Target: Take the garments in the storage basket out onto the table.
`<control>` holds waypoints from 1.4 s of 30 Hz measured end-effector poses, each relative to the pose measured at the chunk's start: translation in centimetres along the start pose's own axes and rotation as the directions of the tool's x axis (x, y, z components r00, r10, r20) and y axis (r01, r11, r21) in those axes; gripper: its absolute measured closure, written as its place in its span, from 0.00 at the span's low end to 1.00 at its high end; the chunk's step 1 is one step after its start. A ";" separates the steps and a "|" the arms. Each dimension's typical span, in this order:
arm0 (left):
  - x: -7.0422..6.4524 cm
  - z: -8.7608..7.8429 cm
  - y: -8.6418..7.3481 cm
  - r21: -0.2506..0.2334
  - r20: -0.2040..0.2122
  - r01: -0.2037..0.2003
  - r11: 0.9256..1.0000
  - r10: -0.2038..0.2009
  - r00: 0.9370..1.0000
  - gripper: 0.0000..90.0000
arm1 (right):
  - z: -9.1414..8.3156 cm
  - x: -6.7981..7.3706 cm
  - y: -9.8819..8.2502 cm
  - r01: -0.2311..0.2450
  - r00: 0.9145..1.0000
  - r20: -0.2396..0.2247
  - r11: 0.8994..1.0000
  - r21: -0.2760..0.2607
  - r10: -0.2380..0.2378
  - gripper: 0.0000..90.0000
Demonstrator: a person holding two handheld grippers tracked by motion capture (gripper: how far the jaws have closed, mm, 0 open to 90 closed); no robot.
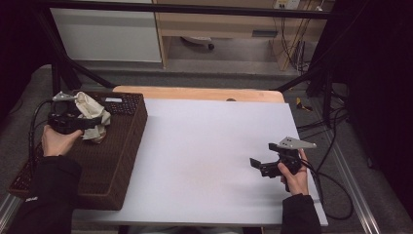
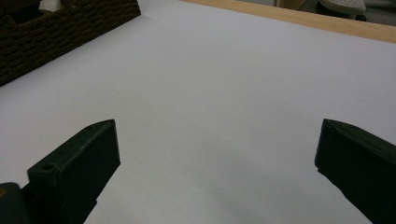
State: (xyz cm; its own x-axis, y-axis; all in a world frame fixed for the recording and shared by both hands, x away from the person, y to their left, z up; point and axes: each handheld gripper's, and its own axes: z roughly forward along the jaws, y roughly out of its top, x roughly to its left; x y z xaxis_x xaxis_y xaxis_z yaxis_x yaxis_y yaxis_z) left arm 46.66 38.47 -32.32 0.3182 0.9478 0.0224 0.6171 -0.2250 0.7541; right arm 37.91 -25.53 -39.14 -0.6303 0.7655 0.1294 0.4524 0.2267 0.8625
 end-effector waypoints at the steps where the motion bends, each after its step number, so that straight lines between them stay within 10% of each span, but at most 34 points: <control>1: 0.2 0.3 -0.1 0.002 -0.004 0.009 1.000 -0.009 1.000 0.06 | 0.0 0.0 0.0 0.000 1.000 -0.001 1.000 0.000 0.000 0.01; 42: 2.2 5.5 -1.6 0.101 -0.086 0.076 0.992 -0.067 0.994 0.36 | 0.2 0.0 -0.1 -0.001 1.000 0.005 1.000 0.013 0.001 0.01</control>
State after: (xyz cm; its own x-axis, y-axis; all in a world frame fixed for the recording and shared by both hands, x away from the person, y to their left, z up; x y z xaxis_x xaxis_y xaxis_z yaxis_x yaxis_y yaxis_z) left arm 50.30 39.68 -37.07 0.2129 0.9767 0.0284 0.7088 -0.1744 0.6835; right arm 38.00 -25.46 -39.35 -0.6266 0.7689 0.1274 0.4607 0.2337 0.8562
